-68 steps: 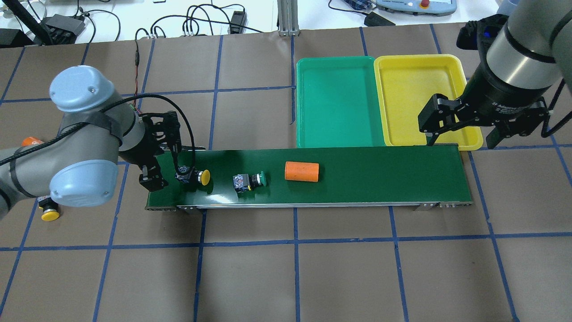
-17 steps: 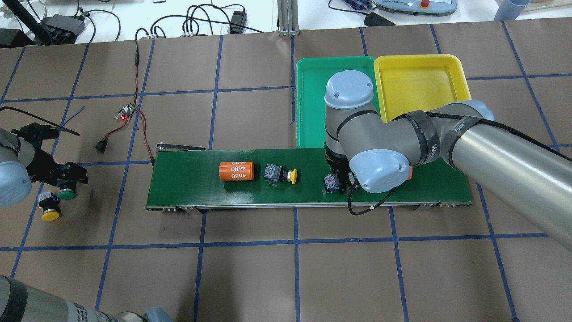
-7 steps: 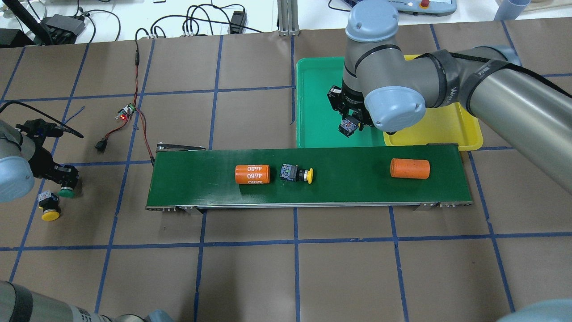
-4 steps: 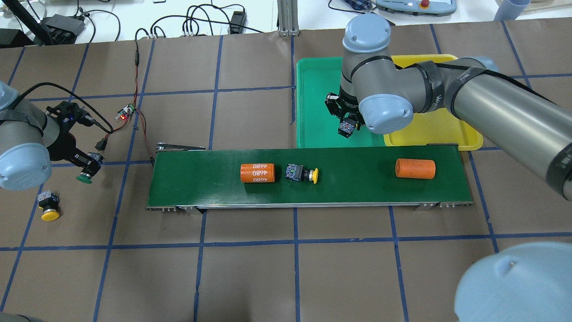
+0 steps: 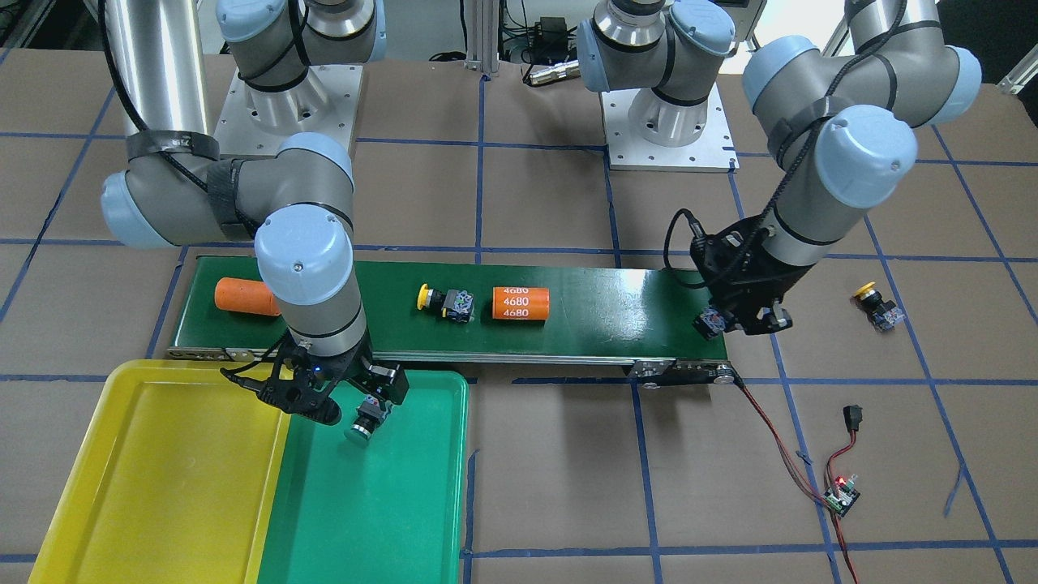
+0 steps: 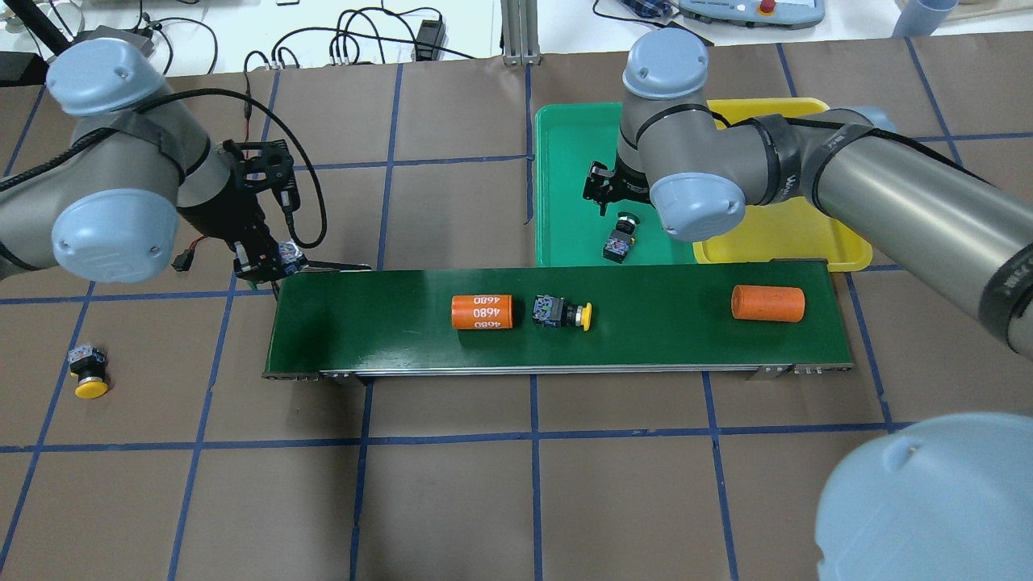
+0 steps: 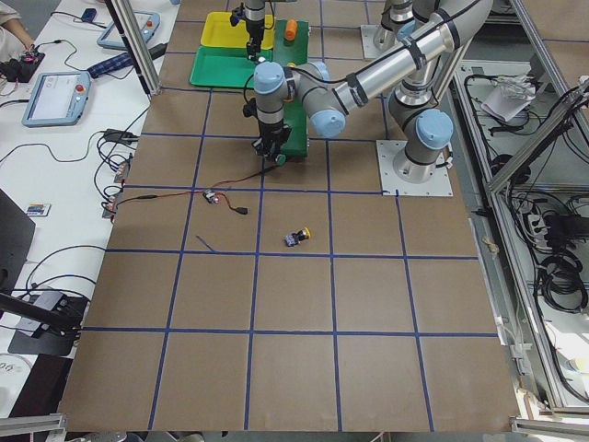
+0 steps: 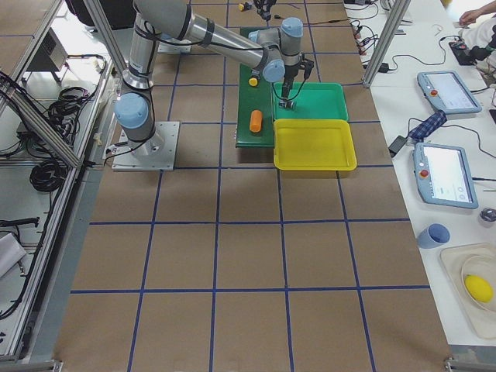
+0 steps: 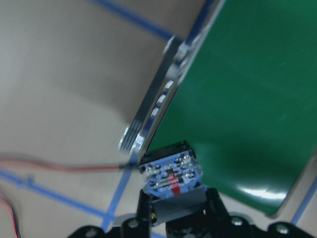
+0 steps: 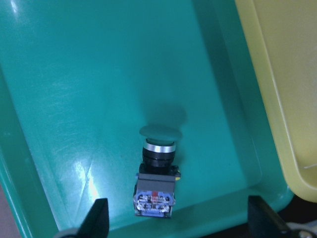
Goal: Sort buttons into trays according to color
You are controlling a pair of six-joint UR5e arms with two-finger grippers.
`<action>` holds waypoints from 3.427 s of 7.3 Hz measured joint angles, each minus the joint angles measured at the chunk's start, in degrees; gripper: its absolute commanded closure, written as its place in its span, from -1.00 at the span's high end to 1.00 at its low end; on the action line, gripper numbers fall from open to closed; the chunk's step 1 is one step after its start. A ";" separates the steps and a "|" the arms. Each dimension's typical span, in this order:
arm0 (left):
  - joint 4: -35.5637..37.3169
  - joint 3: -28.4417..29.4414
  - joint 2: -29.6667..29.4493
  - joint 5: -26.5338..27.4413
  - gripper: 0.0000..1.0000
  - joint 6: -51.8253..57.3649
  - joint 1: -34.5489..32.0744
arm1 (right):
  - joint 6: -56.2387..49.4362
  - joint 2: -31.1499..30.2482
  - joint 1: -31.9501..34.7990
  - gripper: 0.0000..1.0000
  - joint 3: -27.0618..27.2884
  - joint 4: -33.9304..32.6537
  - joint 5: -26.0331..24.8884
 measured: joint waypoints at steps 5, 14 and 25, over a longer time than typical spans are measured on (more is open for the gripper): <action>12.50 -10.21 -0.03 -0.41 0.79 14.62 -11.89 | 23.45 -14.00 0.28 1.00 3.65 16.86 -0.08; 6.07 -4.17 6.23 5.42 0.84 8.14 12.29 | 55.13 -10.82 2.98 1.00 9.64 7.01 4.57; 21.25 -10.67 -12.64 0.65 -0.72 -30.43 41.80 | 52.11 -10.64 1.10 -1.00 14.56 7.38 6.21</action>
